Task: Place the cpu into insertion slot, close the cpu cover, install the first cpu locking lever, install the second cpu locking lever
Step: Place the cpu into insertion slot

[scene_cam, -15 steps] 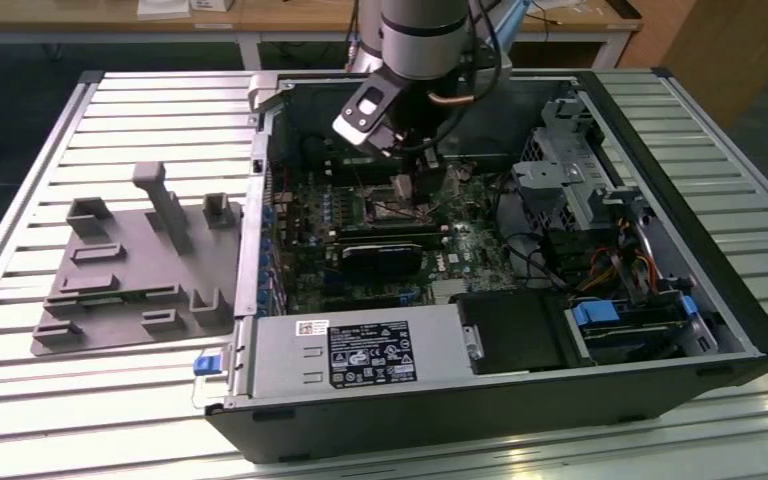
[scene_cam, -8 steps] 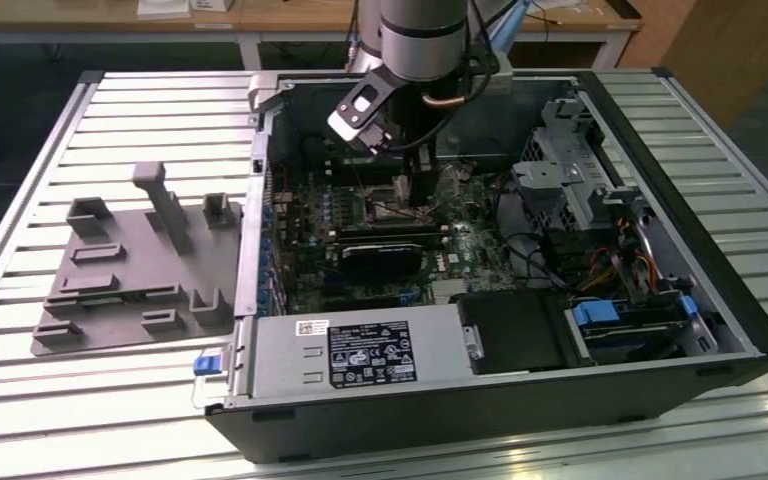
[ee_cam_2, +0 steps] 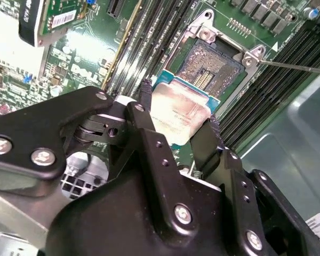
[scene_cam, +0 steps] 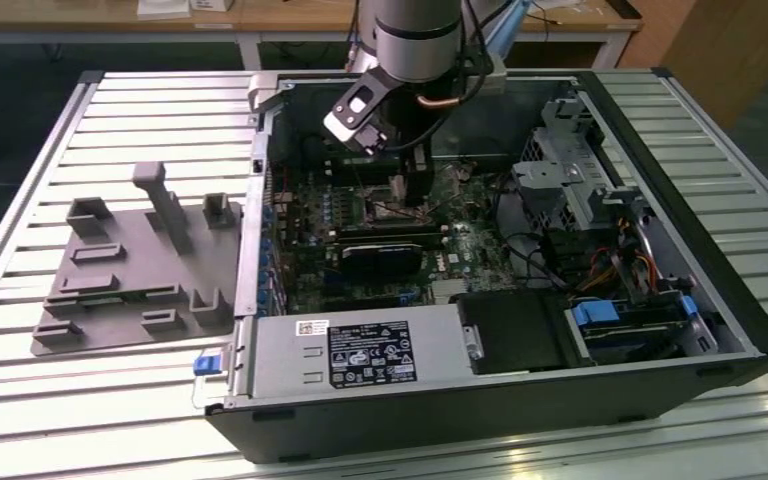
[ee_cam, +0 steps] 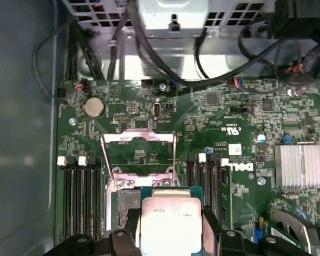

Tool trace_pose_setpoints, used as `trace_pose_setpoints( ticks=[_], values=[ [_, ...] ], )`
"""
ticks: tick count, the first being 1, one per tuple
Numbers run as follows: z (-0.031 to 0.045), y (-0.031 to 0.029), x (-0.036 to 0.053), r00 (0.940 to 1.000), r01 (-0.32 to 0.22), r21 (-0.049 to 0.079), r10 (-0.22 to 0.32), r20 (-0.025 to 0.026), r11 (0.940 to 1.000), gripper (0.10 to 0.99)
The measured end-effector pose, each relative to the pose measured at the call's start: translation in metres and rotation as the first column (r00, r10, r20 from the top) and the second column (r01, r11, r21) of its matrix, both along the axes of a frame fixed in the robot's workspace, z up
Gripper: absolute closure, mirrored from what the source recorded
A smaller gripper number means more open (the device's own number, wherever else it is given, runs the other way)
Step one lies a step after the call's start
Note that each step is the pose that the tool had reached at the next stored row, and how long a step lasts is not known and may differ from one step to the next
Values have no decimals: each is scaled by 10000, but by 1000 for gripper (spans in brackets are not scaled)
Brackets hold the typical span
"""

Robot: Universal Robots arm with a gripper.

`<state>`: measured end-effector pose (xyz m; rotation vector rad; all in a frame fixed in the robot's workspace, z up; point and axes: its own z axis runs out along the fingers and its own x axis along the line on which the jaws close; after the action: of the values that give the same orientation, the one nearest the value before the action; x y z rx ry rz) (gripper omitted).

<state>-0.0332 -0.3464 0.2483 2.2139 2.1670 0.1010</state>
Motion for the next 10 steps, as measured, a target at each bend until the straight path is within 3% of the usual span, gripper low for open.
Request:
trace_pose_setpoints(
  ticks=[5, 10],
  values=[
    [-28, 37, -1, 9989, -472, 2, 472, 6, 9989, 549],
    [-70, 119, -32, 9979, -655, -6, 655, 18, 9979, 549]
  ],
)
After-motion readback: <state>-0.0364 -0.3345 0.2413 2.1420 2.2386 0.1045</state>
